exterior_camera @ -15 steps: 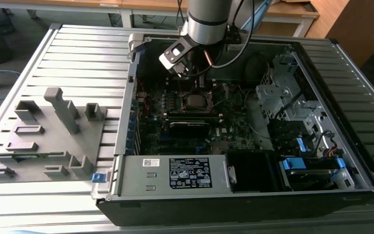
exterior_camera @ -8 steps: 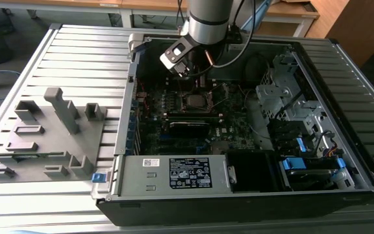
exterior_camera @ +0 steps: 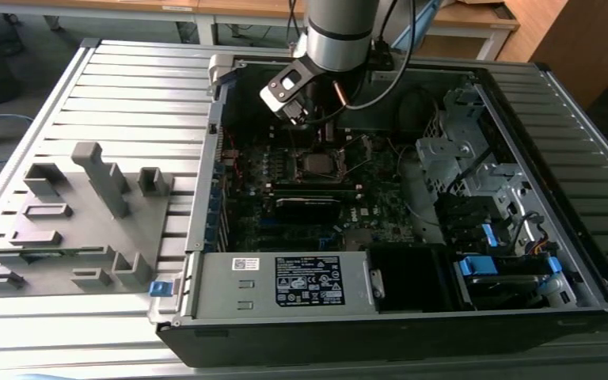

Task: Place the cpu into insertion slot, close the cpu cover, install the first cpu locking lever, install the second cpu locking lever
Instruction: 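Close the cpu cover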

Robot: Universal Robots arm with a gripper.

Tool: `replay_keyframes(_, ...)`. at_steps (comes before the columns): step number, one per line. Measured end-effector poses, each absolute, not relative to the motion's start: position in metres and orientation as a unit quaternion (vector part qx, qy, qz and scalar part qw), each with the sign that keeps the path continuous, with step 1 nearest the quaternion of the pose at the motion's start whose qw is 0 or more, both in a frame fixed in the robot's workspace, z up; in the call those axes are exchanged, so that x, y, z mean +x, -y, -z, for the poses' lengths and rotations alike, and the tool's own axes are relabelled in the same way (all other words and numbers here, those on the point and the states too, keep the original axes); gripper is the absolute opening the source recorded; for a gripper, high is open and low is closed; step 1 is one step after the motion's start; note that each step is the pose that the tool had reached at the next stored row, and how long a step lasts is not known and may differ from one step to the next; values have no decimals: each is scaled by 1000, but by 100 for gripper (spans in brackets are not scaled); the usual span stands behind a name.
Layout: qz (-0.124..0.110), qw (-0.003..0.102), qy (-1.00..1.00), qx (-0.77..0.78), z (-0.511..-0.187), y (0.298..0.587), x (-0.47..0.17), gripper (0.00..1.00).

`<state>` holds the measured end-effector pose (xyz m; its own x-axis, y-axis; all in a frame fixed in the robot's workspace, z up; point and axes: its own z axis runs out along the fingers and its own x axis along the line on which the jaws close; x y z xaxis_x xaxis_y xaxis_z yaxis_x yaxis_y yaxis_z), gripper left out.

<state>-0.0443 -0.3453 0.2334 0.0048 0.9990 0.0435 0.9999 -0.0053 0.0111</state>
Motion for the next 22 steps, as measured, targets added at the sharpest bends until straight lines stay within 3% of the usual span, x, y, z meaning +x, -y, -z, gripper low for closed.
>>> replay_keyframes(22, 19, 12, 705, -709, -245, 345, -44, 11)
